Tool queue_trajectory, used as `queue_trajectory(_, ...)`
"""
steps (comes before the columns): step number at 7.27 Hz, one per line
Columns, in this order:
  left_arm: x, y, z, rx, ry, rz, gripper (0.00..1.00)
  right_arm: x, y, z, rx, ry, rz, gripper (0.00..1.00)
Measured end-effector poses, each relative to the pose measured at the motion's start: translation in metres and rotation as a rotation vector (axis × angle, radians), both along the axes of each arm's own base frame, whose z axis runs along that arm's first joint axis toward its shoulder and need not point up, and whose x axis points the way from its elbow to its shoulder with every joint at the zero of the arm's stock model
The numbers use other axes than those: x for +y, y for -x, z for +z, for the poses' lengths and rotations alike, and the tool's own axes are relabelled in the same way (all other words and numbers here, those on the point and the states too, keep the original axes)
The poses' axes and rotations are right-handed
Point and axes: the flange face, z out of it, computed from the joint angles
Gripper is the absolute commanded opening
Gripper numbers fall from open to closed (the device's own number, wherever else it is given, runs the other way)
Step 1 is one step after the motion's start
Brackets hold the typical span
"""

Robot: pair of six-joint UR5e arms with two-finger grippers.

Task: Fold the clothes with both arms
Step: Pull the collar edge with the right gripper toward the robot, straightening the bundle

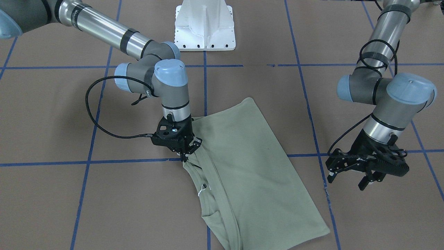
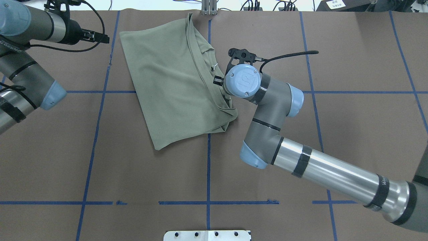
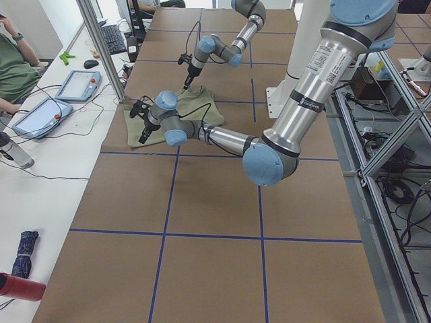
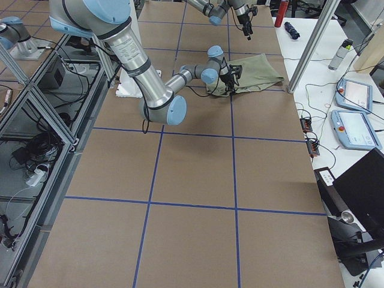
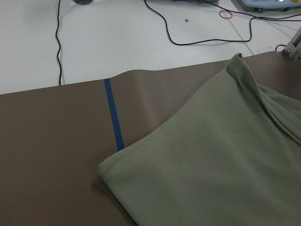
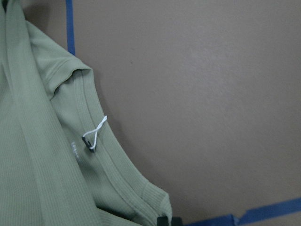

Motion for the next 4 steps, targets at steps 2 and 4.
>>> queue_trajectory(2,0.0,0.0,-0.001,0.001,-0.002,0.0,1.0,0.066,-0.027,0.031,-0.003,-0.03,-0.021,0.0)
queue_trajectory(4,0.001,0.0,-0.003,0.004,-0.005,-0.001,1.0,0.121,-0.056,0.043,0.009,-0.042,-0.042,0.99)
